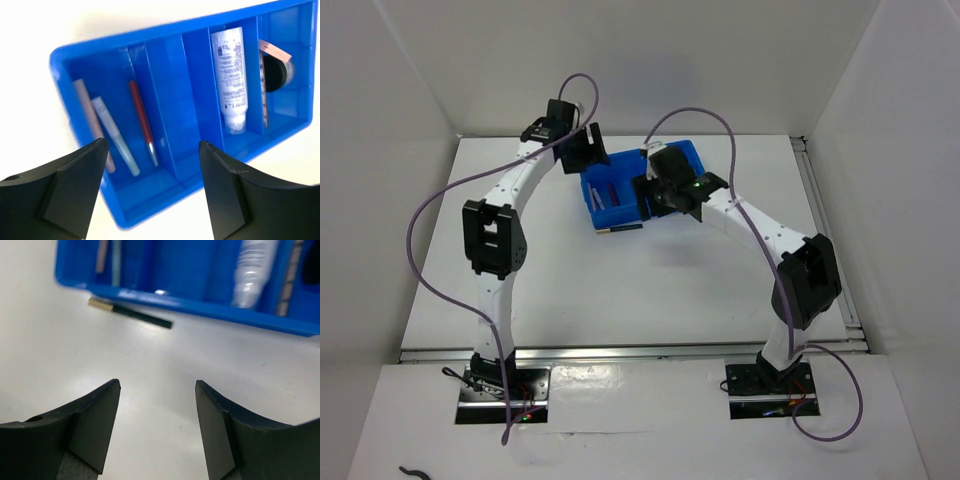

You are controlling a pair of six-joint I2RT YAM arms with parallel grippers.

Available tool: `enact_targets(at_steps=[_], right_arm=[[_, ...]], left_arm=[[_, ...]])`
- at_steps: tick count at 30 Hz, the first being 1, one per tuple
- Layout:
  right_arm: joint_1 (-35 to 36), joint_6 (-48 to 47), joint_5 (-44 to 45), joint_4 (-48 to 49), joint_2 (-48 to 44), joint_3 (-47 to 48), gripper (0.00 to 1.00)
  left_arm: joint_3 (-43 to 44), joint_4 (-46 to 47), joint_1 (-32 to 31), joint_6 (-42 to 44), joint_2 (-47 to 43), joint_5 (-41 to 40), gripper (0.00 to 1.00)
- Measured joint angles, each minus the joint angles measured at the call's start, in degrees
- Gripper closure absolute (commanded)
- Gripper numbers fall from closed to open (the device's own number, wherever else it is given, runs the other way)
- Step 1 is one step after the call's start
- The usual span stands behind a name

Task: Organize the makeup

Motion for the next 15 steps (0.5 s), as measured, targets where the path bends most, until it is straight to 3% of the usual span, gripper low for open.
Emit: enact_targets(at_steps=[7, 10, 15], right_arm=[[9.57, -4.57, -4.33, 4.11, 0.07, -4.94, 0.27], [10.8, -5.31, -5.64, 7.56, 2.08, -4.96, 0.27], [9.75, -6.16, -6.8, 12.11, 7.89, -4.59, 0.19]], left_arm=[[-12.09, -1.68, 0.0, 0.85, -15.87, -2.38, 0.18], [-18.36, -2.23, 0.35, 1.07, -24.74, -2.95, 0.19], [-33.22, -1.38, 1.46, 1.07, -37.22, -4.15, 0.22]])
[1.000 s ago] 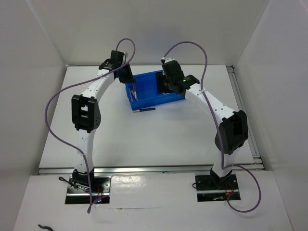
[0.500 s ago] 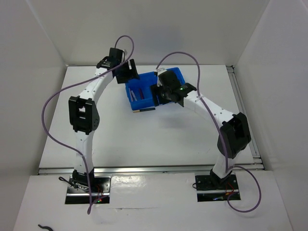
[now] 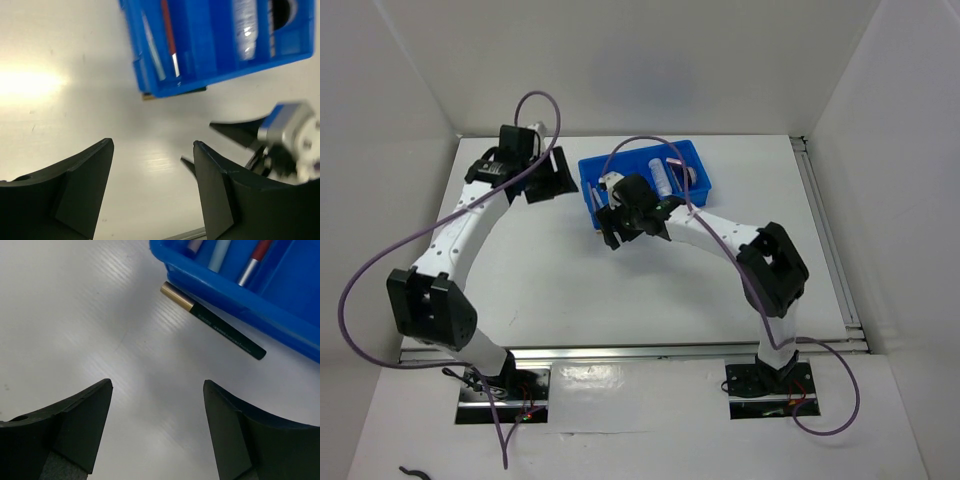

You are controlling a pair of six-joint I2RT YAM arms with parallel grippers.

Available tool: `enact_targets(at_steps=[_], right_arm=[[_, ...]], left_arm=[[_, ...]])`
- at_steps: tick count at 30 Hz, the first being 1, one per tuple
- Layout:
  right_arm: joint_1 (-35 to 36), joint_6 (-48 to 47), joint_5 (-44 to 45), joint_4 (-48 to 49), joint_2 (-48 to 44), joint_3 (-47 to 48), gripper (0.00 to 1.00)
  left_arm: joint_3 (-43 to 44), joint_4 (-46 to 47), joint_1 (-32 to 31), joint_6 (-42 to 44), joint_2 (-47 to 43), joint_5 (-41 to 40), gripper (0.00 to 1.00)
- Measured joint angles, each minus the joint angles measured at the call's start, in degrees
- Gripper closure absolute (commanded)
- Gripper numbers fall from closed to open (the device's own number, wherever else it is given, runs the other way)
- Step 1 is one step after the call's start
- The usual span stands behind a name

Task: Organize the makeup

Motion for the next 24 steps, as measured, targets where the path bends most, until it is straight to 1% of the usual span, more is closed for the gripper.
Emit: enact_targets(at_steps=[3, 6, 12, 20, 24], right_arm=[[-0.48, -0.52, -0.57, 0.74, 4.74, 1.99, 0.16], [-1.03, -1.25, -0.72, 1.49, 7.89, 3.13, 0.16], [-1.42, -2.29, -0.87, 3.34, 10.84, 6.14, 0.16], [-1.84, -4.13, -0.81, 5.77, 15.98, 10.32, 0.16], [-2.6, -4.57, -1.2, 5.92, 18.05, 10.93, 0.16]], left_arm=[[-7.58, -0.24, 0.76, -0.02, -4.37, -0.85, 0.23], [-10.93, -0.48, 1.64, 0.02, -5.73, -1.53, 0.23], [-12.7, -0.33, 2.49, 0.02, -6.58, -2.34, 0.25], [-12.85, -0.26, 2.64, 0.2, -6.69, -3.08, 0.25], [-12.85, -0.28, 2.64, 0.26, -6.69, -3.37, 0.25]])
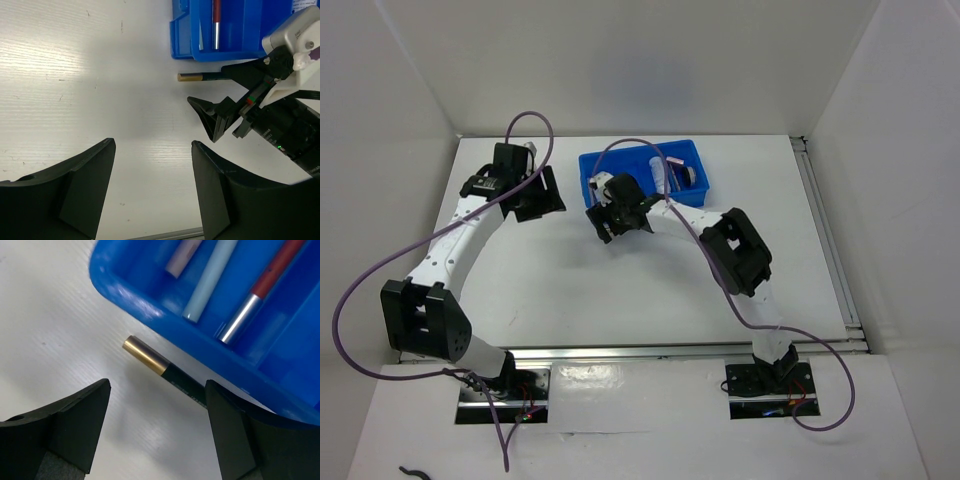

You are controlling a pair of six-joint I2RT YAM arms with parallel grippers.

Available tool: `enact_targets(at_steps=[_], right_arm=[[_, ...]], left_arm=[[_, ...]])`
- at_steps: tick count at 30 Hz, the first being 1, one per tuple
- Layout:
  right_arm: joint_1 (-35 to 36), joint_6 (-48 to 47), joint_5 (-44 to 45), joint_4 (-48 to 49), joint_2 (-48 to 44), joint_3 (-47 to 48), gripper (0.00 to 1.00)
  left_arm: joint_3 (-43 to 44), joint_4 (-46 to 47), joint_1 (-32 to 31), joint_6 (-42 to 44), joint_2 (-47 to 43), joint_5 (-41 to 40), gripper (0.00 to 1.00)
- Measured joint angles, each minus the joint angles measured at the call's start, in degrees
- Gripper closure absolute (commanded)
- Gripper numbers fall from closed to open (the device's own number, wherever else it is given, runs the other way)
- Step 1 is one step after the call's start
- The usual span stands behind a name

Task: Organize the makeup

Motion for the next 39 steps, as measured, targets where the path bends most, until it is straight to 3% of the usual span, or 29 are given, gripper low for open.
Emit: enact_targets(at_steps=[3, 12, 14, 17, 30, 35, 39], right_arm=[[-0.52, -0.48, -0.04, 0.04, 0.85, 0.13, 0.18], [-0.74, -1.88, 0.26, 1.25, 1.25, -1.27, 0.36], [-0.74, -2.32, 0.37, 2.58, 1.22, -2.8, 0.44], [-0.72, -2.75, 0.63, 5.53, 0.74, -4.68, 0.48], [2.64, -0.5, 4.15, 7.67, -5.9, -14.62, 0.94], [6.19, 1.88, 5.49, -0.13, -10.21, -16.02, 0.94], [6.51, 5.33, 6.47, -8.63, -11.19, -8.9, 0.94]], left_arm=[[-0.24, 0.11, 0.2, 0.07, 0.0, -0.24, 0.25], [-1.36, 0.24, 0.48, 0.17, 0.0, -1.05, 0.25], [-1.51, 0.28, 0.48, 0.17, 0.02, -1.07, 0.26], [-1.88, 0.33, 0.48, 0.2, 0.02, -1.09, 0.26], [-1.97, 0.79, 0.46, 0.15, 0.02, -1.03, 0.26], [-1.97, 0.9, 0.48, -0.35, 0.02, -1.6, 0.26], [-2.23, 1.07, 0.74, -0.72, -0.7, -2.43, 0.25]])
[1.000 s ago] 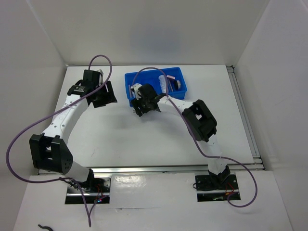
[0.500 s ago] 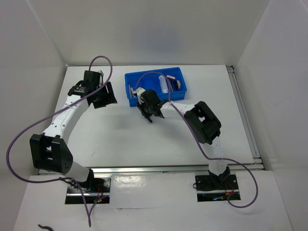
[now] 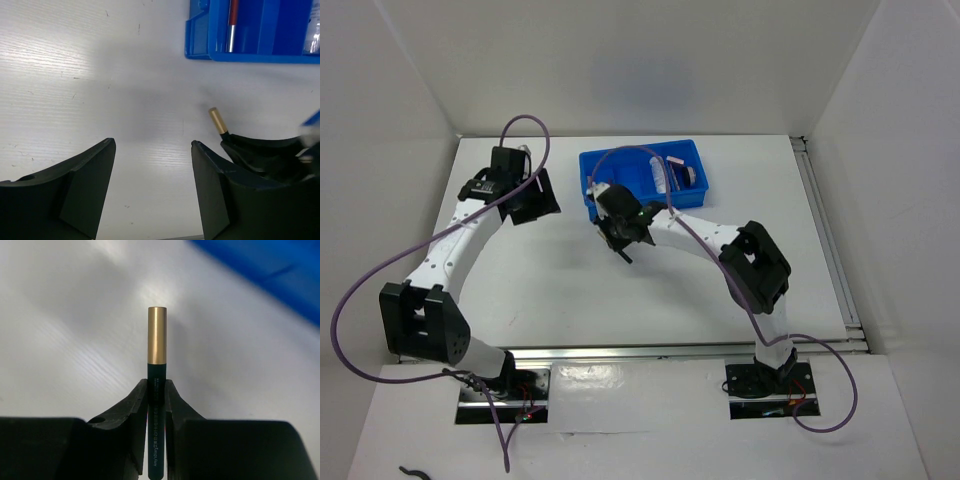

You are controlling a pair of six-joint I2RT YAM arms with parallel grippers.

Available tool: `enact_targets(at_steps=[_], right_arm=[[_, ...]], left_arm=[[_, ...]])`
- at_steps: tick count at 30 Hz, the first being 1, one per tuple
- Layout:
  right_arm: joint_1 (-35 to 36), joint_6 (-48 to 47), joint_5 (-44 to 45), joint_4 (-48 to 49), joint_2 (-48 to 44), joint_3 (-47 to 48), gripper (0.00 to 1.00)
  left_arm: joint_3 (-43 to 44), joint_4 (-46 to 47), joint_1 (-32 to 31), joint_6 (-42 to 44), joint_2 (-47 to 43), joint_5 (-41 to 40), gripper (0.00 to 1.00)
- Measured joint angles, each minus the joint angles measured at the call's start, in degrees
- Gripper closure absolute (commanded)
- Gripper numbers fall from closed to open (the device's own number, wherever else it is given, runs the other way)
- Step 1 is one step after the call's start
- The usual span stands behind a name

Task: Organize the makeup

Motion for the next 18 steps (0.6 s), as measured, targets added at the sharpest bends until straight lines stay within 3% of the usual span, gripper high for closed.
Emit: enact_targets(at_steps=[5, 10, 18], right_arm=[[-1.92, 4.85, 1.97, -5.86, 1.75, 16.52, 0.94], [-5.09, 10.45, 2.89, -7.74, 10.03, 34.56, 0.94], [-11.06, 17.64, 1.29, -7.41, 21.22, 42.03, 0.92]], left_arm=[[-0.13, 0.33, 0.79, -1.25, -2.14, -0.33, 0.25], [-0.33, 0.42, 2.21, -1.42, -3.23, -0.83, 0.25], [-2.14, 0.44, 3.63, -2.86, -6.6, -1.66, 0.25]])
